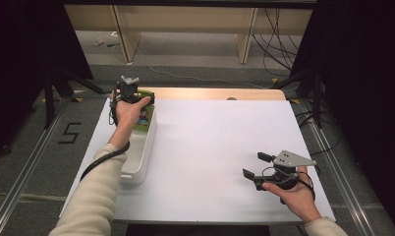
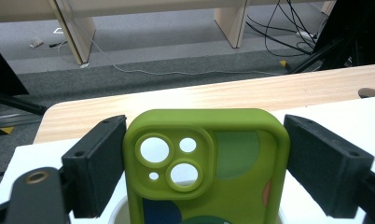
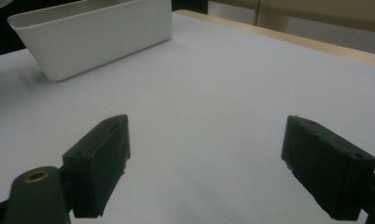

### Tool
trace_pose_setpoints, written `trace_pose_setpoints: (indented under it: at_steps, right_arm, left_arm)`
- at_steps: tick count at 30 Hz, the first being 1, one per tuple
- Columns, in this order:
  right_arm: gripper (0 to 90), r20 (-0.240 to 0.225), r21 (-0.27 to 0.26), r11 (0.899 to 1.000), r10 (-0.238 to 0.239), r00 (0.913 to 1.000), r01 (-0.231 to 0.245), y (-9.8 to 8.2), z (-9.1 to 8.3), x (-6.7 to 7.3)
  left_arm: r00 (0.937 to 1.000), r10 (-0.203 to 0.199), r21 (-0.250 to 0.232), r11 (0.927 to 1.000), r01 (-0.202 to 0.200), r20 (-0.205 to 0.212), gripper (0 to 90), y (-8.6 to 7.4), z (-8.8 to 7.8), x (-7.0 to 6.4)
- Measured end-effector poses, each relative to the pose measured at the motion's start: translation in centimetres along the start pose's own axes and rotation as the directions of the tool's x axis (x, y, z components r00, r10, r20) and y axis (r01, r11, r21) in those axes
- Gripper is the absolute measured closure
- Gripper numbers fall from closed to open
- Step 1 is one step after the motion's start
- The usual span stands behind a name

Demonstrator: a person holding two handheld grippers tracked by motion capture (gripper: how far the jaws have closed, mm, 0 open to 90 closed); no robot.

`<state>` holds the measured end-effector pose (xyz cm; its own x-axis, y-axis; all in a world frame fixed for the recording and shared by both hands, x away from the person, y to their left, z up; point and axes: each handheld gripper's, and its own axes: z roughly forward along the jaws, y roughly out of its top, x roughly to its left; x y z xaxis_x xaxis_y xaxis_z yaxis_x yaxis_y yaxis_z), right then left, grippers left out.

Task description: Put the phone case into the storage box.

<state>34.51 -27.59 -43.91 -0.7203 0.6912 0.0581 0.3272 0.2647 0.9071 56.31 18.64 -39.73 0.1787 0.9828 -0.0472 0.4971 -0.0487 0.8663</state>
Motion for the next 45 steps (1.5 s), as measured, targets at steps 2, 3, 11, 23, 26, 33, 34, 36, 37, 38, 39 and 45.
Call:
trace_pose_setpoints:
  at_steps: [2,3,11,23,26,33,34,36,37,38,39,45]
  right_arm:
    - [16.5,0.000,0.001,1.000,0.000,1.0000,0.000,-0.01,0.01,0.00]
    - [16.5,0.000,0.000,1.000,0.000,1.0000,0.000,-0.01,0.01,0.00]
    - [16.5,0.000,-0.001,1.000,0.000,1.0000,0.000,0.00,-0.02,0.01]
    - [16.5,0.000,0.000,1.000,-0.001,1.0000,0.001,-0.01,0.00,-0.01]
    - [16.5,-0.002,0.000,1.000,-0.001,1.0000,0.001,-0.01,0.00,0.01]
    - [16.5,-0.001,0.000,1.000,-0.001,1.0000,0.001,0.00,-0.01,0.01]
    - [16.5,-0.001,-0.001,1.000,-0.001,1.0000,0.001,0.00,-0.01,0.01]
    - [16.5,-0.001,-0.001,1.000,-0.001,1.0000,0.001,0.00,-0.02,0.00]
    - [16.5,0.000,0.002,1.000,0.000,1.0000,0.000,0.01,-0.05,-0.01]
    - [16.5,0.000,0.002,1.000,-0.001,1.0000,0.001,0.00,-0.04,-0.02]
    - [16.5,0.000,0.002,1.000,-0.001,1.0000,0.001,0.00,-0.05,-0.02]
    - [16.5,0.000,0.000,1.000,-0.001,1.0000,0.001,0.01,-0.03,-0.01]
  left_arm:
    - [1.0000,0.002,0.004,1.0000,-0.002,0.000,15.8,-0.04,0.04,0.03]
    - [1.0000,0.002,0.006,1.0000,-0.002,-0.002,15.8,-0.07,0.07,0.04]
    - [1.0000,0.001,0.020,0.9998,-0.001,-0.007,15.7,-0.24,0.22,0.15]
    - [1.0000,-0.001,0.028,0.9996,0.002,-0.008,15.7,-0.32,0.32,0.22]
    - [1.0000,-0.002,0.028,0.9996,0.003,-0.007,15.6,-0.32,0.34,0.27]
    - [1.0000,0.001,0.031,0.9995,-0.001,0.002,15.5,-0.30,0.39,0.31]
    - [1.0000,0.004,0.031,0.9995,-0.004,0.004,15.5,-0.29,0.38,0.30]
    - [1.0000,0.002,0.030,0.9995,-0.003,0.004,15.4,-0.30,0.41,0.30]
    - [1.0000,0.000,0.029,0.9996,0.000,0.004,15.4,-0.32,0.43,0.31]
    - [1.0000,-0.002,0.027,0.9996,0.002,0.004,15.4,-0.34,0.46,0.34]
    - [1.0000,-0.003,0.027,0.9996,0.002,0.004,15.4,-0.35,0.47,0.36]
    - [1.0000,0.001,0.025,0.9997,-0.001,0.008,15.2,-0.37,0.51,0.34]
